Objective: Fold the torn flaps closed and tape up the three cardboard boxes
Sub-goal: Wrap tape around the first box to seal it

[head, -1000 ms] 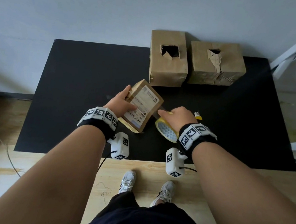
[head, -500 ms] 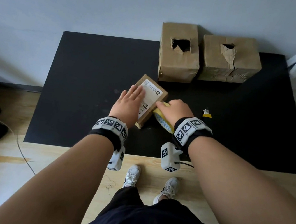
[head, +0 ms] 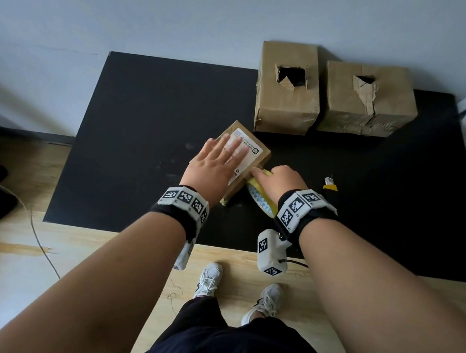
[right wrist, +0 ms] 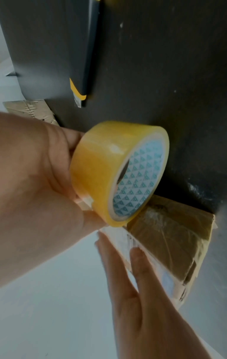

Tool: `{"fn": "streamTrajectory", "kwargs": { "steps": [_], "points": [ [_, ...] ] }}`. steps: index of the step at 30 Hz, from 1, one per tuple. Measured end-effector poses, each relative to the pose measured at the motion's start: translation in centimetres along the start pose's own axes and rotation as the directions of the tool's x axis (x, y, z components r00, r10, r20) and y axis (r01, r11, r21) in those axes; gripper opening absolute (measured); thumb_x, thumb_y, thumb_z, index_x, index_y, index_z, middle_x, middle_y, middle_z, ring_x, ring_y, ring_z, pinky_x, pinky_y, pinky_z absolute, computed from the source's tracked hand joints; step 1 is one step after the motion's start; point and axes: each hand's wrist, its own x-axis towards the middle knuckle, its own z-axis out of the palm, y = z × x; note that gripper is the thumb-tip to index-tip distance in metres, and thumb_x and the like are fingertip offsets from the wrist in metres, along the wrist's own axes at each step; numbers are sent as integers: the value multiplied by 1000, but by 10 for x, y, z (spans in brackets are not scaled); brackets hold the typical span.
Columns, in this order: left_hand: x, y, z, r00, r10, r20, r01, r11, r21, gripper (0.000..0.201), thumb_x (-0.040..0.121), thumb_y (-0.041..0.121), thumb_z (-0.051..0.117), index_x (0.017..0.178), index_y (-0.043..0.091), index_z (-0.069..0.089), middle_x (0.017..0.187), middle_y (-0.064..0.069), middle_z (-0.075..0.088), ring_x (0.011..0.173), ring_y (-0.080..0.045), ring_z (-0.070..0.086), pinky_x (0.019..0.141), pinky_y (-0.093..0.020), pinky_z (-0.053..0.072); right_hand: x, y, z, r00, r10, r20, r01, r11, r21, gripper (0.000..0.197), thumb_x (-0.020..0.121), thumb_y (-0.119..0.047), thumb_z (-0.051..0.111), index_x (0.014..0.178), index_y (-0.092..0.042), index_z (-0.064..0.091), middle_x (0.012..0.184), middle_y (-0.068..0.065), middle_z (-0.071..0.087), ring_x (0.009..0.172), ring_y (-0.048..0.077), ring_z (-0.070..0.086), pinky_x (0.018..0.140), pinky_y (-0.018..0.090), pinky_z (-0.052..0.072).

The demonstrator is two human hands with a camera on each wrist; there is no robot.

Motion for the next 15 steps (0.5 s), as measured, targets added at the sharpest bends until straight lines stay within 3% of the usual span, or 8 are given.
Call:
{"fn": "streamTrajectory", "kwargs": {
  "steps": [2,4,11,15],
  "points": [
    [4,1,-2,995,33,93,-30,999,-35,74,100,26,44,155,28,-6,162,5,-15,148,-19,-16,121,-42,-6,0,2,1,1000,8,9,-8,1000,12,60,92,-64,44,104,-9,66,90,7,63,81,26,63,65,31,43],
    [7,2,-3,991,28,131,-19,998,-66,72,100,25,43,155,28,-3,162,6,-14,148,-18,-16,120,-40,-6,0,5,2,1000,8,14,-9,1000,19,59,93,-62,43,105,-9,66,91,7,64,83,25,64,66,32,44],
    [-1,7,-8,998,29,50,-28,1000,-10,70,99,24,47,155,27,4,163,5,-8,150,-20,-8,121,-38,2,2,7,-3,999,34,39,-36,998,46,52,99,-54,40,103,-9,66,94,8,65,84,24,62,69,32,42],
    [-7,12,3,999,17,37,-11,990,-142,54,104,38,31,155,24,16,163,4,3,150,-20,-6,121,-38,-3,1,9,1,999,48,21,-50,997,65,51,102,-47,35,102,-7,66,88,9,62,80,24,58,68,33,40]
  ]
}}
